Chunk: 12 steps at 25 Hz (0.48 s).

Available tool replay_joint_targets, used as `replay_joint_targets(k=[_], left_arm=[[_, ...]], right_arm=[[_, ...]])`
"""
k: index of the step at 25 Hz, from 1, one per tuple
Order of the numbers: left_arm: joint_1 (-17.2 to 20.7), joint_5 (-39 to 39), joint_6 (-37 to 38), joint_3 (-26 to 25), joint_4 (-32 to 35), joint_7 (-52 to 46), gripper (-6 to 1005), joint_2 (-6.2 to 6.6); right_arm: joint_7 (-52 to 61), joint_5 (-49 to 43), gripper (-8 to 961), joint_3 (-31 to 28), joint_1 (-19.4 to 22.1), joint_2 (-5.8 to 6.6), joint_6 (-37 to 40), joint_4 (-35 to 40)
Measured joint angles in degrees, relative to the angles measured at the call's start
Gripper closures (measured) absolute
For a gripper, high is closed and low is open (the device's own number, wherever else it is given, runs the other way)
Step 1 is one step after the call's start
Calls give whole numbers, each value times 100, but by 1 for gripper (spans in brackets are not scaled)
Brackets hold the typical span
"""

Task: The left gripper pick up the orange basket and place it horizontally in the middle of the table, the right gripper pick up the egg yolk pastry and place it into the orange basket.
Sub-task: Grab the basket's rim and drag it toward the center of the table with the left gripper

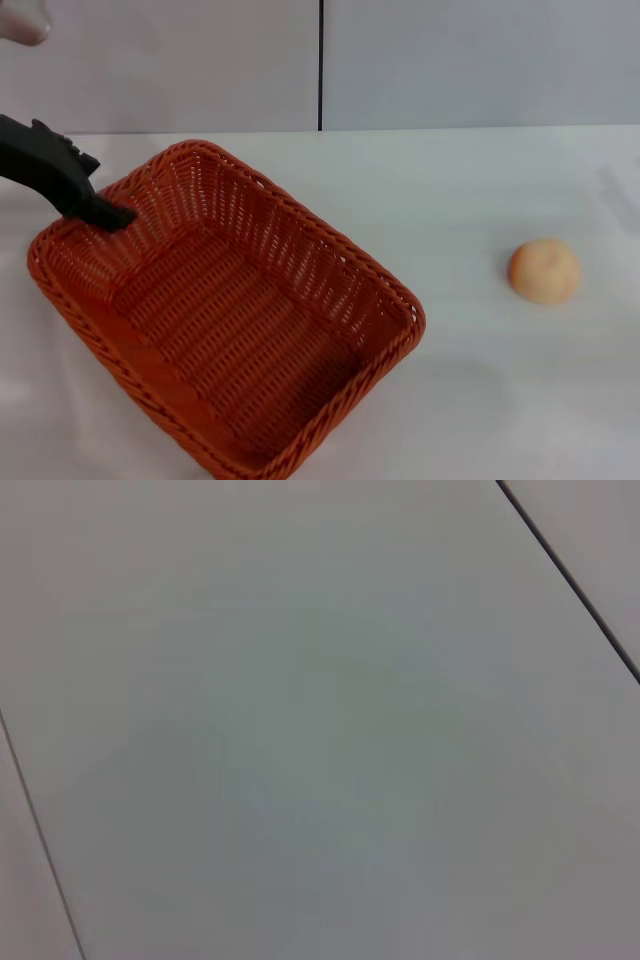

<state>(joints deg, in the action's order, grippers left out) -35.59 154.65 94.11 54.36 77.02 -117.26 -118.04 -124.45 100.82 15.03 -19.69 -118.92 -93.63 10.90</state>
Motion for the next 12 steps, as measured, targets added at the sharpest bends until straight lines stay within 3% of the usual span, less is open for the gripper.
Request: replay_joint_targets(k=[12], left_arm=[[-66, 292, -568, 225, -610, 32, 158, 0]], right_arm=[[0, -1, 226, -9, -29, 5, 64, -7]])
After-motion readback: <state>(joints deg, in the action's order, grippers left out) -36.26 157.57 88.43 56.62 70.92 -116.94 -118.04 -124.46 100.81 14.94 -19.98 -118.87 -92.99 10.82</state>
